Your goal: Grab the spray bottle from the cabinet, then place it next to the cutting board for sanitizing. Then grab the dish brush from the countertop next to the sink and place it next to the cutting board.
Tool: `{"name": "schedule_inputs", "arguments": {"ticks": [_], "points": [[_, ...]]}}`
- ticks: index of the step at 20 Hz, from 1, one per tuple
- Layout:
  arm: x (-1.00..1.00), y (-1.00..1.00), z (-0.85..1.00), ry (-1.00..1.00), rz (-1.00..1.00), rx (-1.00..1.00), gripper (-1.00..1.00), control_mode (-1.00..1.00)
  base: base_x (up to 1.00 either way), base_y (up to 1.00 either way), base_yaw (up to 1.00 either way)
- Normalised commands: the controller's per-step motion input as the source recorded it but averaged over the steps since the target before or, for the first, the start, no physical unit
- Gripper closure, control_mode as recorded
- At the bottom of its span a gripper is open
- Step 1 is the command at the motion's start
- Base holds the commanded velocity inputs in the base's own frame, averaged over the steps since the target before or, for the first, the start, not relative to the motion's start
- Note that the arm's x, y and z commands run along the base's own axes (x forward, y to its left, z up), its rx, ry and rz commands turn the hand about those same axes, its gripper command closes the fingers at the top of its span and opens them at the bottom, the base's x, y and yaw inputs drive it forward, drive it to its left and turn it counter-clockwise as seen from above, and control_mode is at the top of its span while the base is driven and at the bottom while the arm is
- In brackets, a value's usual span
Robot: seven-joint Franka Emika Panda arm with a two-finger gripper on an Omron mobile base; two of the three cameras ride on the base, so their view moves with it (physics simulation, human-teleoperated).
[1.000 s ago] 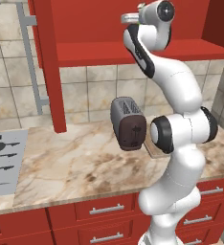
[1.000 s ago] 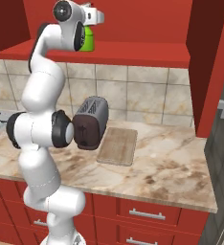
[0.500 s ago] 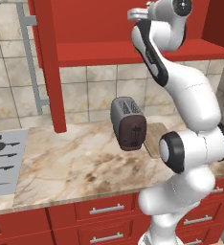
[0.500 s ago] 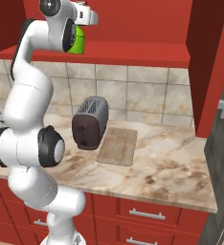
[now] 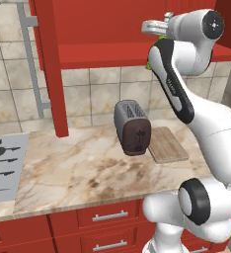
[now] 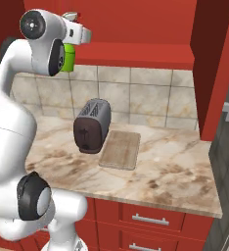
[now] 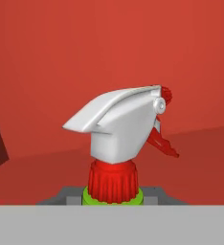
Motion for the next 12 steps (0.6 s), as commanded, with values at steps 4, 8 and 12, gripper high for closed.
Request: {"name": "schedule_inputs", "arguments": {"ticks": [4, 8, 12], "points": [[-1.0, -0.06, -0.36, 0.0, 0.0, -0.03, 1.0, -1.0, 0.0, 0.0, 0.0], [-1.0, -0.15, -0.3, 0.03, 0.0, -0.11, 1.0, -1.0, 0.0, 0.0, 0.0], [-1.0, -0.32, -0.84, 0.06, 0.0, -0.22, 1.0, -1.0, 0.0, 0.0, 0.0]]}}
